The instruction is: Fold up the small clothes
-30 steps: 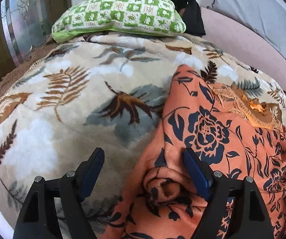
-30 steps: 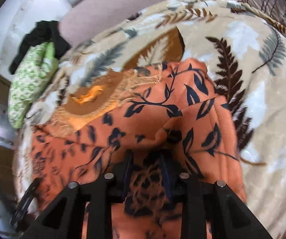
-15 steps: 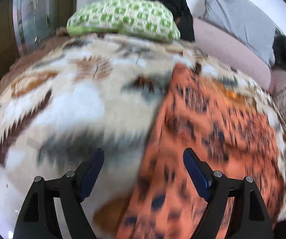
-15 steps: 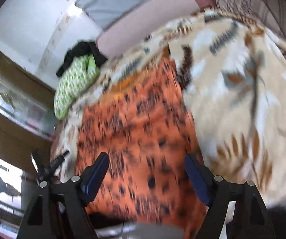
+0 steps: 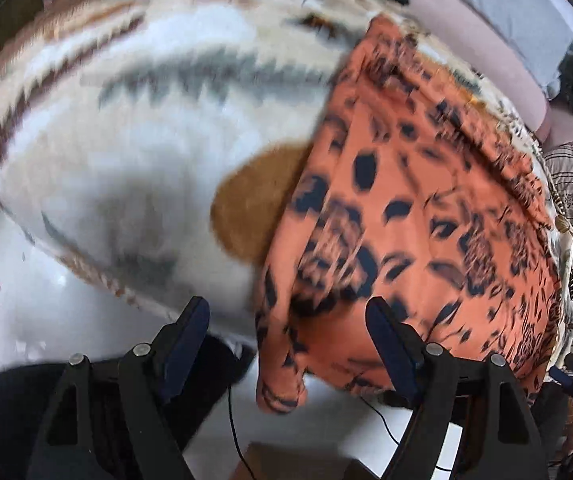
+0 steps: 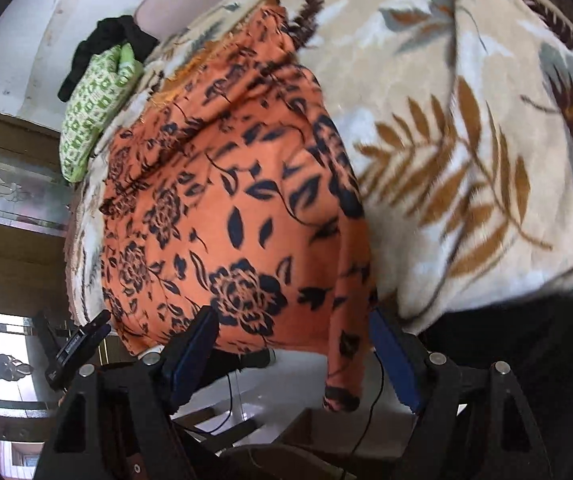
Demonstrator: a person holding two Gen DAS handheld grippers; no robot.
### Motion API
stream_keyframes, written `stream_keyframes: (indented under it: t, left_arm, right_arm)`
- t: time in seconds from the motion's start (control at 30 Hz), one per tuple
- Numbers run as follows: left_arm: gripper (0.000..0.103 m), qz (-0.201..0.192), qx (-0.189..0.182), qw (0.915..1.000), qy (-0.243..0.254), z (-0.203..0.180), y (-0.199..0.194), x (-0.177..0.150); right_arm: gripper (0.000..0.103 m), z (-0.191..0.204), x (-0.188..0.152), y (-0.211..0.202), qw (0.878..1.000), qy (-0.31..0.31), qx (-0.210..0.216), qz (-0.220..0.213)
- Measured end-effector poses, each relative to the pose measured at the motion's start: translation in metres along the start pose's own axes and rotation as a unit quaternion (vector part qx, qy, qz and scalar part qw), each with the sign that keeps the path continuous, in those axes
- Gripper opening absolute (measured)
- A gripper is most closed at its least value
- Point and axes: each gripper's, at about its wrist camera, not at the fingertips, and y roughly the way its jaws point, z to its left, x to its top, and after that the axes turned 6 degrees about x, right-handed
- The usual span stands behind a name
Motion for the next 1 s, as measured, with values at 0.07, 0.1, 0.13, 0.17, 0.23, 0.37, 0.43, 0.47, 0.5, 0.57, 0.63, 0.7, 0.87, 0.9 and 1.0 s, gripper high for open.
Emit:
stream_keyframes:
  t: [0.07,0.1,0.13,0.17,0.23,0.37,0.43,0.47,0.5,0.57,0.63,0.7,0.87,0.9,1.0]
  left_arm:
    - [0.048,0.042,0.002,0.9991,-0.002,0.001,0.016,-0.008]
    - [0.045,0.054,-0.008,0.9985,-0.005,0.001,0.021,-0.010]
    - [0.041,0.063,-0.018,0.9978,-0.009,0.001,0.025,-0.012]
    - [0.035,0.071,-0.024,0.9971,-0.011,0.001,0.029,-0.013]
    - [0.027,0.079,-0.025,0.9964,-0.016,0.001,0.034,-0.011]
    - [0.010,0.076,-0.029,0.9967,-0.007,-0.003,0.031,-0.011]
    - [0.008,0.076,-0.043,0.9962,0.001,-0.006,0.025,-0.010]
    - [0.008,0.073,-0.052,0.9959,0.007,-0.008,0.020,-0.008]
    - [0.008,0.069,-0.060,0.9956,0.020,-0.006,0.011,-0.007]
    - [0.007,0.062,-0.072,0.9948,0.037,-0.010,-0.003,-0.004]
    - [0.007,0.063,-0.106,0.9915,0.042,-0.009,-0.019,0.002]
    - [0.007,0.059,-0.157,0.9847,0.047,-0.009,-0.042,0.013]
    - [0.007,0.009,-0.223,0.9729,0.059,-0.020,-0.102,0.065]
    - [0.007,0.001,-0.232,0.9710,0.058,-0.020,-0.107,0.075]
    - [0.007,-0.026,-0.244,0.9677,0.057,-0.027,-0.120,0.118]
  right_arm:
    - [0.080,-0.004,-0.005,0.006,1.000,0.004,-0.018,0.009]
    - [0.080,-0.006,-0.008,0.008,1.000,0.009,-0.023,0.013]
    - [0.080,-0.009,-0.009,0.011,0.999,0.013,-0.024,0.017]
    - [0.080,-0.013,-0.011,0.014,0.999,0.021,-0.024,0.021]
    - [0.080,-0.016,-0.013,0.020,0.999,0.028,-0.022,0.029]
    - [0.051,-0.017,-0.015,0.033,0.998,0.028,-0.041,0.041]
    - [0.021,-0.016,-0.017,0.041,0.996,0.010,-0.063,0.062]
    - [0.015,-0.015,-0.019,0.042,0.996,0.005,-0.068,0.063]
    - [0.007,-0.014,-0.020,0.042,0.995,-0.003,-0.069,0.065]
    - [0.007,-0.012,-0.021,0.035,0.996,-0.012,-0.056,0.065]
    - [0.006,-0.009,-0.018,0.026,0.997,-0.018,-0.043,0.063]
    - [0.006,-0.005,-0.013,0.011,0.998,-0.015,-0.004,0.055]
    - [0.006,0.020,0.014,-0.036,0.994,-0.033,0.107,-0.002]
    - [0.006,0.026,0.022,-0.044,0.991,-0.036,0.127,-0.019]
    - [0.006,0.042,0.054,-0.061,0.984,-0.043,0.162,-0.067]
